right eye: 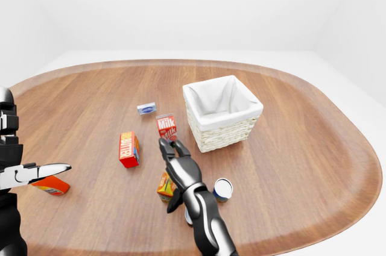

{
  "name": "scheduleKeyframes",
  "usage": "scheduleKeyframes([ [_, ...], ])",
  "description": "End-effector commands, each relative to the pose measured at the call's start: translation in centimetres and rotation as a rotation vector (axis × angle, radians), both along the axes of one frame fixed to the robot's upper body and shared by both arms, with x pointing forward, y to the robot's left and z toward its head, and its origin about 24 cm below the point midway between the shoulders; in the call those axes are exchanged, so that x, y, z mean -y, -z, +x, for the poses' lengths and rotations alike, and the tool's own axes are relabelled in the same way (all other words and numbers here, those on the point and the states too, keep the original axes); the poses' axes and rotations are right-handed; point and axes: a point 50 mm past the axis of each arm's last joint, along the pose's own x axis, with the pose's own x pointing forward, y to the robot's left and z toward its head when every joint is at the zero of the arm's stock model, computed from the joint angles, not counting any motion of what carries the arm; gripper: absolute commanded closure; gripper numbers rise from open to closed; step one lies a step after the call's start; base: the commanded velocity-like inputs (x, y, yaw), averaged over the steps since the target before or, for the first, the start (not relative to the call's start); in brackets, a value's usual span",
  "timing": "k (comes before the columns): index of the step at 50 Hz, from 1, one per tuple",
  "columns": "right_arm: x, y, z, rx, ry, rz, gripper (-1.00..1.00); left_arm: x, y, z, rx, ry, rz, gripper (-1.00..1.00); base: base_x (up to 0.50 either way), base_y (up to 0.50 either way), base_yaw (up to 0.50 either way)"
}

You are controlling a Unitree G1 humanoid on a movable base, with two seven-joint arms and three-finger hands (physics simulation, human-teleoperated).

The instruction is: Pick up the orange juice, and put it in the basket.

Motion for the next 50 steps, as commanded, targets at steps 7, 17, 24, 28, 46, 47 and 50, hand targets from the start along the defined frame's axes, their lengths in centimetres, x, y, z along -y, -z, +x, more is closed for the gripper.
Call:
scheduleKeyframes([
  [7,0.0,2.2,0.7,-0.071,0.036,-0.006,-1.00,0.0,0.0,0.0,-0.002,0.000,-0.001,-1.00,0.00,0.00,0.00],
  [17,0.0,3.5,1.1,-0.113,0.059,-0.013,-1.00,-0.1,0.0,0.0,-0.002,0.000,-0.001,-1.00,0.00,0.00,0.00],
  [24,-0.2,4.7,1.1,-0.141,0.061,-0.013,-1.00,0.0,0.0,0.0,-0.001,-0.001,-0.002,-1.00,0.00,0.00,0.00],
  [28,-0.2,5.0,1.1,-0.148,0.060,-0.011,-1.00,0.0,0.0,0.0,0.000,-0.001,-0.002,-1.00,0.00,0.00,0.00],
  [46,-0.8,7.1,0.8,-0.191,0.047,-0.002,0.37,0.0,0.0,0.0,0.000,0.000,-0.001,-1.00,0.00,0.00,0.00],
  [47,-0.8,7.1,0.8,-0.192,0.047,-0.003,0.80,0.0,0.0,0.0,0.002,-0.001,-0.002,-1.00,0.00,0.00,0.00],
  [50,-0.7,7.1,0.8,-0.191,0.046,0.003,1.00,0.0,0.0,0.1,-0.001,-0.002,-0.003,-1.00,0.00,0.00,0.00],
])
